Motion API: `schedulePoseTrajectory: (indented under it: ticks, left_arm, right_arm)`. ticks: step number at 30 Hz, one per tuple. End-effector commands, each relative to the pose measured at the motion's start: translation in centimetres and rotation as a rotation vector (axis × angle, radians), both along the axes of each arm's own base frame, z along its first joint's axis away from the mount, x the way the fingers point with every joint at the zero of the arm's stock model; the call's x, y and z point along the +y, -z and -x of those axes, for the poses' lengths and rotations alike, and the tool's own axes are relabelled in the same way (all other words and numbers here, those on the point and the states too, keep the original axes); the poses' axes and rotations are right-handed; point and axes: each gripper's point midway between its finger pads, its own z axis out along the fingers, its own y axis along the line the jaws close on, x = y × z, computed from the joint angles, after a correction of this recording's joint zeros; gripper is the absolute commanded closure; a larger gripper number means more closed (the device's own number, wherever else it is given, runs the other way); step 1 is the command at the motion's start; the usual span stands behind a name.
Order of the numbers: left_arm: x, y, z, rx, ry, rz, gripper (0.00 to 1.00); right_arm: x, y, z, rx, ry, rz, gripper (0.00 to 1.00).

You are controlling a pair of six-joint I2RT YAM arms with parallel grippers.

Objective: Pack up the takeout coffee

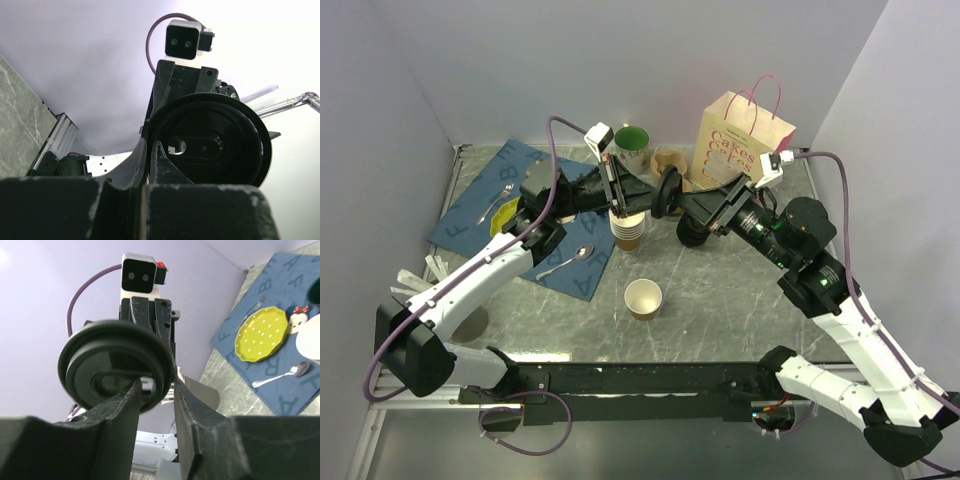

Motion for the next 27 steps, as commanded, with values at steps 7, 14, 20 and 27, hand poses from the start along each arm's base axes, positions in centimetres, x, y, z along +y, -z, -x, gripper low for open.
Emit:
schedulePoseTrajectory:
  ticks: [7,14,20,27]
  left_arm:
    - [-0.1,-1.7,1.7,-0.058,0.019,0.076,0.98]
    - [2.5,2.1,-1.5,-0.090,-0.304,-0.197,0.01]
    - [9.4,7.0,-3.6,-0.045,-0.566,-0.440,0.03]
    - [13.8,16.9,-3.0,0.068,-0.605,-0.851,0.03]
  right_arm:
    - [0.3,-1.6,0.5,-0.041,-0.029,-0.040,0.91]
    - [-1.9,0.4,1.1,-0.008,0.047,0.160,1.00]
    - [-4.0,7.6,2.6,0.250,0.058,0.445,1.00]
    - [-5.2,18.3,4.9,0.536,0.010,0.858,1.00]
